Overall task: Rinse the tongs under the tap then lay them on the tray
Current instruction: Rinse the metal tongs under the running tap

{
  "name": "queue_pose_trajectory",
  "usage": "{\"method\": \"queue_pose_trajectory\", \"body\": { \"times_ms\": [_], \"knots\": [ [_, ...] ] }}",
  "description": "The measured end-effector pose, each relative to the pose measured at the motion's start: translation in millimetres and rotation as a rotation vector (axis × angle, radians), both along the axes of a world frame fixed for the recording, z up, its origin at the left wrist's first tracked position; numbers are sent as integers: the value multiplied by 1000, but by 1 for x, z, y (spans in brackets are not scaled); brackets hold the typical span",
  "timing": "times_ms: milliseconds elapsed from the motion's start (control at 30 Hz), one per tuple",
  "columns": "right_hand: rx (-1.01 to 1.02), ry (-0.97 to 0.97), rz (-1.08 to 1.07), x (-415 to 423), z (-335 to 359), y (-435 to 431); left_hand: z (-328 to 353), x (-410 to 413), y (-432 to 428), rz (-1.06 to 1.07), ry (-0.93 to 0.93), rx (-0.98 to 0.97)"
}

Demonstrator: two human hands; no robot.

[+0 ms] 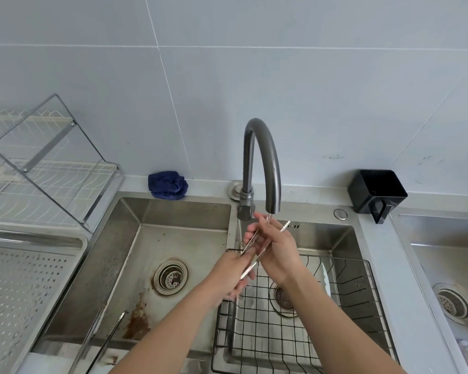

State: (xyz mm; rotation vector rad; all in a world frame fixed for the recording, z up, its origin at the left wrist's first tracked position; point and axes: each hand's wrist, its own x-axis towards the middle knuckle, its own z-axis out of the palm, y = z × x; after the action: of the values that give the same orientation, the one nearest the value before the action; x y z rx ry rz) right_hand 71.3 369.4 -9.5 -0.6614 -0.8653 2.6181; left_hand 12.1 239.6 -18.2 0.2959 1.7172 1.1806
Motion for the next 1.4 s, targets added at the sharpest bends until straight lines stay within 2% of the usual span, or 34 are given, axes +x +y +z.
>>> {"method": "queue_pose_trajectory", "body": {
  "times_ms": [67,100,167,300,433,533,600,733,833,900,967,1033,1133,1200,1267,1333,1400],
  "knots": [
    [27,2,25,3,4,7,-2,0,3,-59,-266,31],
    [9,16,13,4,4,9,-3,0,5,-83,-328,39],
    [30,8,-30,3,4,9,-5,3,16,-90,-306,22],
    [543,-267,5,-10,6,1,-11,15,33,106,-172,64],
    [710,-445,-31,-22,15,2,-10,16,39,341,-90,141],
    [639,-342,-88,-26,23,5,-7,16,38,268,2,119],
    [556,-333,-123,-31,23,5,-6,18,34,191,-39,96],
    [557,-429,-167,-29,12,5,-6,17,27,87,-262,85],
    [293,-344,-183,-16,0,6,-5,13,19,-36,-550,147],
    [223,-312,-197,-10,-4,9,-5,11,15,-67,-593,201],
    [383,-411,-243,-8,-5,12,-6,12,16,-8,-481,249],
    [594,-557,-321,-8,-2,13,-10,17,21,95,-241,273],
    [792,-544,-296,-5,5,5,-10,24,33,225,62,261],
    [873,-487,-153,-3,9,-2,-10,22,36,314,81,230],
    [852,-431,-47,-3,17,-3,-10,20,34,324,51,170],
    [789,-383,0,-6,24,-2,-10,20,32,275,-7,123],
    [623,-276,32,-6,26,-1,-6,22,31,219,-78,119]
  ]
}}
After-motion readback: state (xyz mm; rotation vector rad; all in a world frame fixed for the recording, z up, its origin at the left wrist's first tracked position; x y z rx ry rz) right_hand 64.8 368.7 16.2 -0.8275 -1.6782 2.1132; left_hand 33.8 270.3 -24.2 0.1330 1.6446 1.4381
